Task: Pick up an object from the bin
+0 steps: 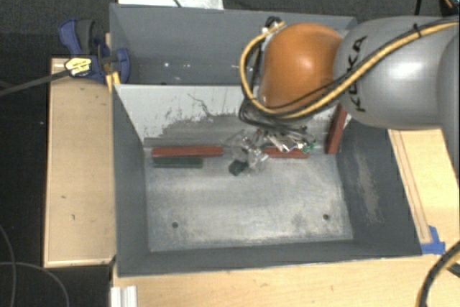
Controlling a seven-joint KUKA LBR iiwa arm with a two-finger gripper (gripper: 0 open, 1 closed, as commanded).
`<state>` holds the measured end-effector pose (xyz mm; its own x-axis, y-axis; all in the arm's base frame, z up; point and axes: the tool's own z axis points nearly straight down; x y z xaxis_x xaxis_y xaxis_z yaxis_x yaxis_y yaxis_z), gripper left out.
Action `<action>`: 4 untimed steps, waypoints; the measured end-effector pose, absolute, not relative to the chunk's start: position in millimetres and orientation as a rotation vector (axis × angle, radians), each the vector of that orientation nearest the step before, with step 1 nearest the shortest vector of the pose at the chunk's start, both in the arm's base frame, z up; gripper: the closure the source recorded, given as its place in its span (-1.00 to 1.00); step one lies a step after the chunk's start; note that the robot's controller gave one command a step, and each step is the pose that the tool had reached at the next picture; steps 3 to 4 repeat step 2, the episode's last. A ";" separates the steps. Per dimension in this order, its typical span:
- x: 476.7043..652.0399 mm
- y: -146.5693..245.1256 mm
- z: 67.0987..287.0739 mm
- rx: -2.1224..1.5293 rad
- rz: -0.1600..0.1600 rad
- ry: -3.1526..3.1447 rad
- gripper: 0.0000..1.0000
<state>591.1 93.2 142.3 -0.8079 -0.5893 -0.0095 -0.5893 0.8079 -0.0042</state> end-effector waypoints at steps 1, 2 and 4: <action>592.6 93.6 160.4 -0.959 0.000 2.984 1.00; 594.3 93.9 189.3 -0.946 -0.001 2.987 1.00; 594.3 93.9 189.3 -0.946 -0.001 2.987 1.00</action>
Offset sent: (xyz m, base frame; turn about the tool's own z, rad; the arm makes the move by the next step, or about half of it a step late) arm 0.0000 0.0001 0.0161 0.0000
